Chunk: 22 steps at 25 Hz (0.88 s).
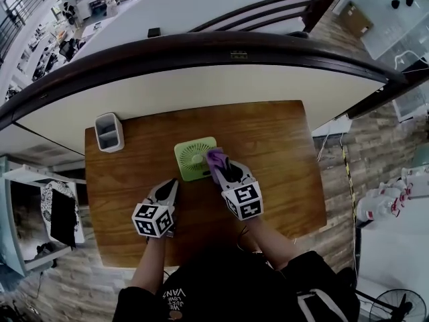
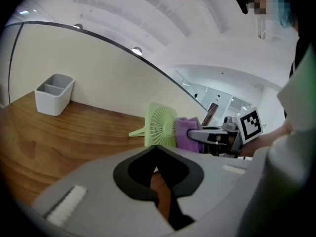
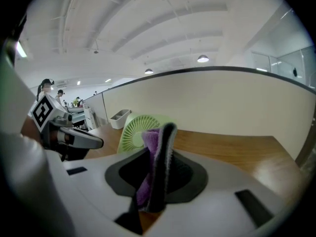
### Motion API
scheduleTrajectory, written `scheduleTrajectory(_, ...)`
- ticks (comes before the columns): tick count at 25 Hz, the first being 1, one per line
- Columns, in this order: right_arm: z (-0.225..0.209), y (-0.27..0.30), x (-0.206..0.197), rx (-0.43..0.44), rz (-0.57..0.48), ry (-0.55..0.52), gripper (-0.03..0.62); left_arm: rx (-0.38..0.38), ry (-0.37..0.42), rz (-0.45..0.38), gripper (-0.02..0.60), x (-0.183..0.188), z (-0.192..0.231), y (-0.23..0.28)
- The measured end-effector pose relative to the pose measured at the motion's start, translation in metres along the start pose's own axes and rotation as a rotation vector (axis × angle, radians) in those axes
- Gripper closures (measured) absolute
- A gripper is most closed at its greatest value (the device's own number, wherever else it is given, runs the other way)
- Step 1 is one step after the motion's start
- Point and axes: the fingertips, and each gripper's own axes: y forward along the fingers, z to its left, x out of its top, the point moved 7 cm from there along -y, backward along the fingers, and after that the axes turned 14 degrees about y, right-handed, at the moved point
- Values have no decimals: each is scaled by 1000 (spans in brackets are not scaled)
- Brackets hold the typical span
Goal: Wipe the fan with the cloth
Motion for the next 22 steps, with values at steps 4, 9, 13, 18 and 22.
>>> scheduleTrajectory(4, -14, -5, -1, -57, -8, 42, 501, -10, 0, -7, 571, 1, -2, -2)
scheduleTrajectory(9, -17, -11, -3, -103, -12, 78, 502, -5, -9, -15, 571, 1, -1, -10)
scheduleTrajectory(13, 8, -10, -8, -28, -1, 47, 502, -5, -15, -29, 571, -1, -4, -15)
scheduleTrajectory(18, 56, 8, -26, 118, 52, -34, 502, -13, -14, -32, 571, -3, -8, -22)
scheduleTrajectory(22, 83, 27, -35, 192, 104, -102, 502, -6, -6, -27, 571, -4, -9, -32)
